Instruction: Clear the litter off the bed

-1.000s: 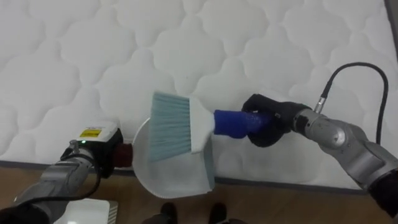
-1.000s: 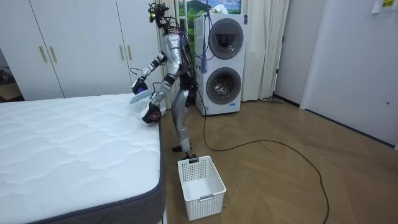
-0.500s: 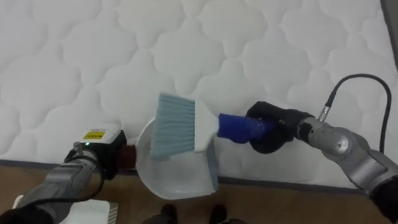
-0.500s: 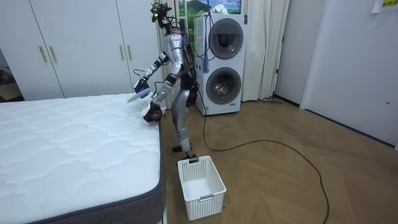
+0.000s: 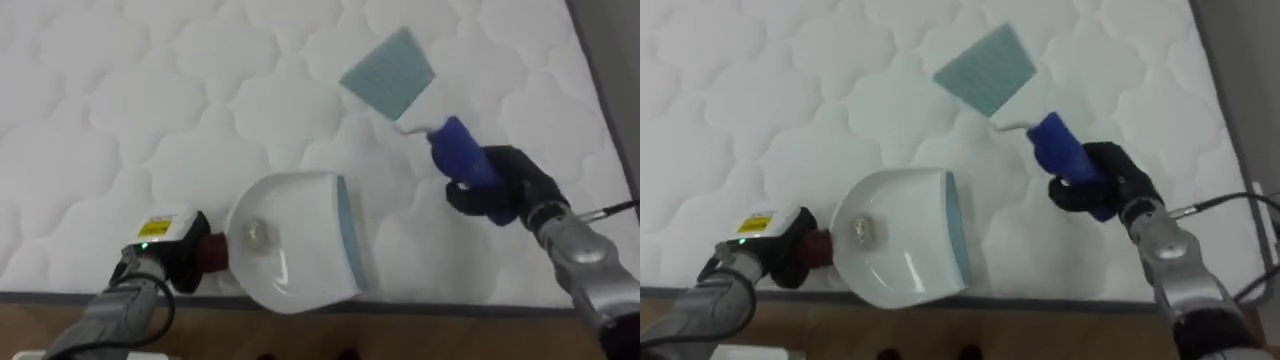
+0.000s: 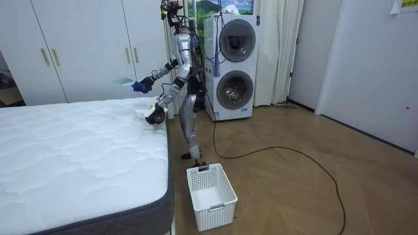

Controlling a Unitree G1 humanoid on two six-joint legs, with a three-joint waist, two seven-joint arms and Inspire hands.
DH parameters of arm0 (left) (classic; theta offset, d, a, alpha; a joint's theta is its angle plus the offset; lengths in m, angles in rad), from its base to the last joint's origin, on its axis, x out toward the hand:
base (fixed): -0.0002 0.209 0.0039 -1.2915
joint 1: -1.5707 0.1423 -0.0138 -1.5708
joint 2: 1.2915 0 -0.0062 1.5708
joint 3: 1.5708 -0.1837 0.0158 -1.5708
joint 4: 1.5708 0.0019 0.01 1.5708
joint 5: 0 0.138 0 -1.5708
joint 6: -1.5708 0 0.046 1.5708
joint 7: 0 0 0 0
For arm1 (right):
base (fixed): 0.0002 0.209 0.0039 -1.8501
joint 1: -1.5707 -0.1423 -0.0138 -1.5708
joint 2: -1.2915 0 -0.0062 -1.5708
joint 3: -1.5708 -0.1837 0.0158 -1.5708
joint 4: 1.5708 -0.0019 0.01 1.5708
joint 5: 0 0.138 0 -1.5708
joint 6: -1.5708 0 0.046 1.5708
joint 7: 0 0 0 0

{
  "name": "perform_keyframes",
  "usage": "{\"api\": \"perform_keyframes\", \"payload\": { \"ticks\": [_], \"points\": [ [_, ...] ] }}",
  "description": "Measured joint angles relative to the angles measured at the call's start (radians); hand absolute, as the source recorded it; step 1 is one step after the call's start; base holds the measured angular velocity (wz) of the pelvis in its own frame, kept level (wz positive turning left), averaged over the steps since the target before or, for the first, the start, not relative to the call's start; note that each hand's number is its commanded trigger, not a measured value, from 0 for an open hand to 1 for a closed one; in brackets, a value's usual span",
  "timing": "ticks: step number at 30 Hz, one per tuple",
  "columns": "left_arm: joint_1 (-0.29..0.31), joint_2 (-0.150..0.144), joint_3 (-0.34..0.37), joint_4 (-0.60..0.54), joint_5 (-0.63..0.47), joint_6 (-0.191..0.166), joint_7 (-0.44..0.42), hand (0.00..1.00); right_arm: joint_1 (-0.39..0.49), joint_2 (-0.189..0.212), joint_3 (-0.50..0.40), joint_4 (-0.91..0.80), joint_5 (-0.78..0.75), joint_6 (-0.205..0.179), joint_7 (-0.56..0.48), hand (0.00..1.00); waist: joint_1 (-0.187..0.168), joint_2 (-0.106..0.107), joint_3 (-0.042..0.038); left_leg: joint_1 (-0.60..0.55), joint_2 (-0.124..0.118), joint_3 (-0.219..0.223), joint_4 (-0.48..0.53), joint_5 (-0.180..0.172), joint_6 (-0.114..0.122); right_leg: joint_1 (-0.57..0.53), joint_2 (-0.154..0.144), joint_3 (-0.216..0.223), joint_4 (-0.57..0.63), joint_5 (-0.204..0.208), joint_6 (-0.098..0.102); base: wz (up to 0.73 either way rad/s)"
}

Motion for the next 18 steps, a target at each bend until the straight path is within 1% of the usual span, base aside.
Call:
{"api": "perform_keyframes", "payload": {
  "ticks": [1,2,3,5,8,9,10,11,12,14,16,17,18],
  "points": [
    [0.017,-0.014,0.026,-0.005,0.003,0.001,0.015,1.0,0.004,0.001,-0.031,0.002,0.012,0.0,-0.016,0.0,-0.003,0.009,-0.0068,0.019,-0.003,0.0,-0.016,0.001,0.0,0.019,0.0,0.0,-0.016,0.003,0.003,0.0],
    [0.028,-0.023,0.041,-0.005,0.003,0.001,0.029,1.0,0.014,0.002,-0.056,0.002,0.026,0.0,-0.033,0.0,-0.004,0.014,-0.0104,0.049,-0.009,0.001,-0.039,0.004,0.0,0.046,0.0,0.002,-0.032,0.004,0.006,0.0],
    [0.034,-0.026,0.047,-0.006,0.003,0.001,0.032,1.0,0.022,0.002,-0.062,0.003,0.038,0.0,-0.043,0.0,-0.004,0.017,-0.013,0.067,-0.012,0.001,-0.051,0.006,0.0,0.061,0.0,0.002,-0.04,0.003,0.008,0.0],
    [0.047,-0.027,0.066,-0.014,-0.004,0.002,0.043,1.0,0.045,0.002,-0.069,0.003,0.084,0.0,-0.072,0.0,-0.004,0.02,-0.0211,0.121,-0.018,0.005,-0.091,0.009,-0.003,0.107,0.001,0.004,-0.068,0.002,0.013,0.0],
    [0.052,-0.029,0.088,-0.049,-0.004,0.001,0.053,1.0,0.057,0.007,-0.069,-0.009,0.109,0.0,-0.088,0.0,-0.004,0.021,-0.0238,0.146,-0.02,0.007,-0.108,0.01,-0.004,0.129,0.002,0.009,-0.079,0.0,0.015,-0.03],
    [0.055,-0.032,0.096,-0.054,-0.004,0.001,0.056,1.0,0.057,0.01,-0.069,-0.013,0.11,0.0,-0.09,0.0,-0.004,0.021,-0.0243,0.15,-0.02,0.008,-0.111,0.01,-0.004,0.131,0.002,0.011,-0.079,0.0,0.015,-0.06],
    [0.058,-0.042,0.11,-0.058,-0.004,0.001,0.058,1.0,0.057,0.011,-0.069,-0.017,0.11,0.0,-0.093,0.0,-0.004,0.021,-0.0243,0.163,-0.021,0.007,-0.118,0.01,-0.004,0.141,0.002,0.011,-0.08,0.0,0.015,-0.04],
    [0.073,-0.051,0.126,-0.073,-0.004,0.001,0.06,1.0,0.062,0.012,-0.071,-0.025,0.112,0.0,-0.097,0.0,-0.006,0.02,-0.0254,0.183,-0.023,0.007,-0.132,0.011,-0.005,0.156,0.002,0.01,-0.083,0.0,0.016,0.0],
    [0.083,-0.053,0.132,-0.083,-0.003,0.001,0.061,1.0,0.068,0.012,-0.075,-0.035,0.114,0.0,-0.101,0.0,-0.006,0.02,-0.0265,0.191,-0.023,0.007,-0.137,0.011,-0.005,0.163,0.003,0.009,-0.085,-0.001,0.016,0.04],
    [0.119,-0.054,0.143,-0.133,0.0,0.001,0.067,1.0,0.101,0.012,-0.107,-0.084,0.114,-0.002,-0.117,0.0,-0.004,0.017,-0.0289,0.214,-0.026,0.0,-0.143,0.011,-0.005,0.197,0.004,0.008,-0.108,-0.003,0.02,0.09],
    [0.154,-0.056,0.156,-0.178,0.0,0.001,0.069,1.0,0.118,0.012,-0.119,-0.116,0.109,-0.002,-0.134,0.0,-0.002,0.017,-0.0293,0.231,-0.027,-0.003,-0.152,0.011,-0.006,0.218,0.006,0.007,-0.122,-0.001,0.023,0.08],
    [0.17,-0.056,0.157,-0.195,-0.002,0.002,0.07,1.0,0.121,0.012,-0.119,-0.122,0.109,-0.003,-0.145,0.0,-0.002,0.017,-0.0297,0.241,-0.029,-0.012,-0.154,0.011,-0.006,0.235,0.008,0.005,-0.135,0.0,0.025,0.07],
    [0.177,-0.056,0.157,-0.202,-0.003,0.001,0.07,1.0,0.121,0.012,-0.119,-0.122,0.108,-0.003,-0.15,0.0,-0.002,0.017,-0.0298,0.246,-0.029,-0.016,-0.155,0.011,-0.006,0.241,0.009,0.005,-0.136,0.001,0.026,0.11]
  ]
}}
